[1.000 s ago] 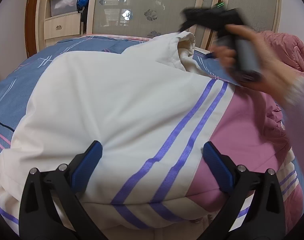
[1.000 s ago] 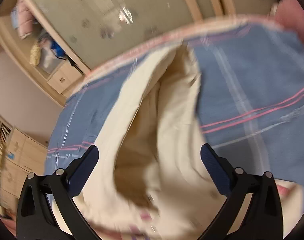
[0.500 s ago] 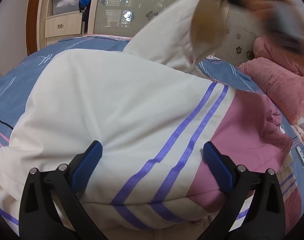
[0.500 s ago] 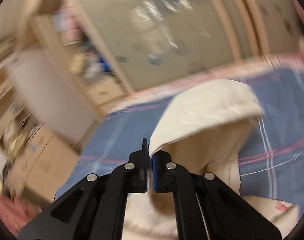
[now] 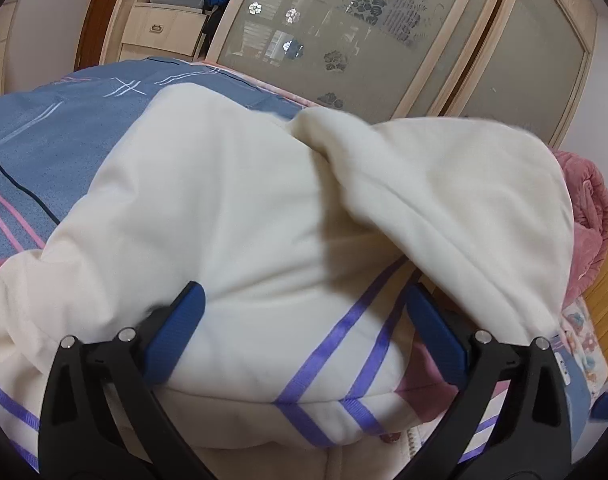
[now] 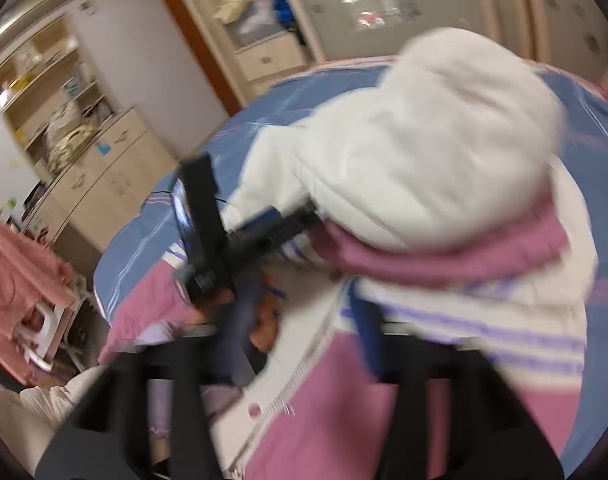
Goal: Fold large clothes
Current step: 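Fold the hood over onto the folded sleeves with the right gripper, then open the right gripper to release the hood on the jacket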
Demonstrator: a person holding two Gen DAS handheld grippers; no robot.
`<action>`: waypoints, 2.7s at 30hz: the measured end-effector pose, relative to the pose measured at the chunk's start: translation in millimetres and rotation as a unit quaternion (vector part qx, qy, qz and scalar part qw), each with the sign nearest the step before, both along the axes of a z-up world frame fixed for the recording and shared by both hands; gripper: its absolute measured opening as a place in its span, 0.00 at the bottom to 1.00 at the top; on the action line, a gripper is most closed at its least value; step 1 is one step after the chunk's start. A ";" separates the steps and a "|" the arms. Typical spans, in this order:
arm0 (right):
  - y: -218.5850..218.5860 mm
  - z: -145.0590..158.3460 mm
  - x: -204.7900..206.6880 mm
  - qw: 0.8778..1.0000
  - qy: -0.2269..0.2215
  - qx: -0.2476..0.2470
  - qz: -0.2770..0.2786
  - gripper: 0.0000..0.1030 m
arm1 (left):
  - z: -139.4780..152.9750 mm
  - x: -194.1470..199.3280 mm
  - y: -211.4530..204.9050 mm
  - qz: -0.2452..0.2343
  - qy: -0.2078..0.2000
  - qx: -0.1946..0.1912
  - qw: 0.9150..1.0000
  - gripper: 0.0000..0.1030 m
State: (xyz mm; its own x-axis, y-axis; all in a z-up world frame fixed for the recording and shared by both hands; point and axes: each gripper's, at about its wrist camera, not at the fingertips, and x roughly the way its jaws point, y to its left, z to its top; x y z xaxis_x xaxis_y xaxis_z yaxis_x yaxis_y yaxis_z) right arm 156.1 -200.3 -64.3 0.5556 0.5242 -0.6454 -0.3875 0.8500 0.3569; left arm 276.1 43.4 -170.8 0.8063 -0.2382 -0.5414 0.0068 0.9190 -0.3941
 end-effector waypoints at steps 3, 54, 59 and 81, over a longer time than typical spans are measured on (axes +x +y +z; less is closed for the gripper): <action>-29.9 24.6 -3.2 0.995 -0.058 -0.018 -0.082 0.86 | 1.2 -3.6 0.4 0.003 0.003 0.006 1.000 0.98; -20.3 38.7 58.4 0.985 -0.120 -0.037 -0.117 0.24 | 72.2 -55.6 -38.7 0.022 -0.020 0.060 0.998 0.98; -34.5 -23.3 127.5 0.967 -0.018 -0.141 -0.213 0.24 | 43.9 -32.6 -48.8 0.009 0.037 0.082 0.996 0.98; -70.4 -64.9 41.1 0.972 -0.045 -0.024 -0.229 0.50 | 44.8 -83.4 -5.9 0.032 0.030 0.105 0.993 0.98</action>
